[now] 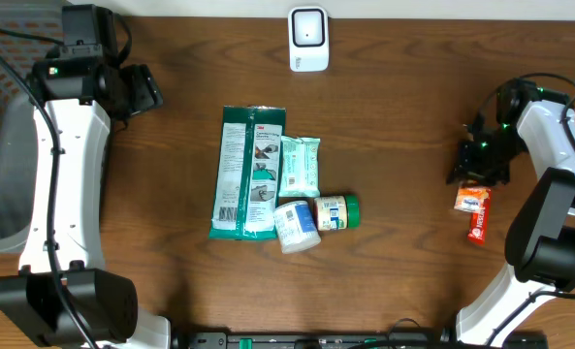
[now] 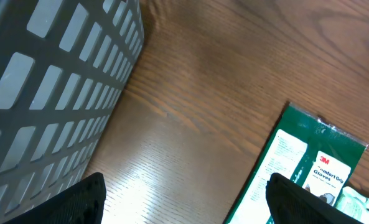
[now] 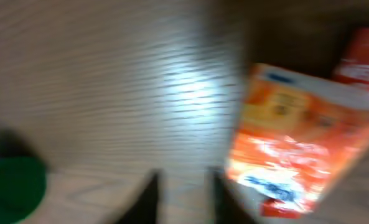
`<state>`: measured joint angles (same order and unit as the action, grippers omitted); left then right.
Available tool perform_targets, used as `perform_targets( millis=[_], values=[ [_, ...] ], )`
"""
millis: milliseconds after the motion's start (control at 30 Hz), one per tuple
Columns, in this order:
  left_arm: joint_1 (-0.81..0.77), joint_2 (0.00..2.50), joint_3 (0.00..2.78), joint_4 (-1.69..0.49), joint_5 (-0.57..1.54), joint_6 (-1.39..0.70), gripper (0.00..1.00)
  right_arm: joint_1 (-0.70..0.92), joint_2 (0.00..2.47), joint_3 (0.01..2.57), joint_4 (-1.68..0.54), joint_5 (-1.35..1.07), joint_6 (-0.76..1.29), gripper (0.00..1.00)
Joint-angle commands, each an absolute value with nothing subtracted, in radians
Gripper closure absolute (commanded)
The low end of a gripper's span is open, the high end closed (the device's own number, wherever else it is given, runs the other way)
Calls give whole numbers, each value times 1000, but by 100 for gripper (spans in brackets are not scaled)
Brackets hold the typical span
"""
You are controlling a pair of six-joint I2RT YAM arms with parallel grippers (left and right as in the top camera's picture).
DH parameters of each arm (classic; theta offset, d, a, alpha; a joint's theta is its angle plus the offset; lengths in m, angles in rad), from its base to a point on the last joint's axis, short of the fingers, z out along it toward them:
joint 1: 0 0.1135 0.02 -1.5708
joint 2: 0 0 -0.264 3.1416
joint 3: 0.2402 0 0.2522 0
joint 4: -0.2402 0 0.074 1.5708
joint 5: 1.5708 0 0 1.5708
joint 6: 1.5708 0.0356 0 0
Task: Scan the item barcode
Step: 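Carry the Kleenex pack right and lower it beside the Nescafe stick, then open the right gripper to release the pack and raise it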
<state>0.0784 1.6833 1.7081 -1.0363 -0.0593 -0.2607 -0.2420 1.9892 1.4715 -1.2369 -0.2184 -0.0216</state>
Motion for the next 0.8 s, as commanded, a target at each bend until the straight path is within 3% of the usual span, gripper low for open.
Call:
perform_targets(
  millis=[0,300,767],
  values=[
    [84,1668,1712,-1038,-76,-255,18,-214,1985,1457,-1238,-312,-49,99],
    [84,1668,1712,-1038,-76,-255,18,-177,1985,1274,-1166,-17,15,97],
    [84,1668,1712,-1038,-76,-255,18,-177,1985,1268,-1211,416,59,99]
  ],
)
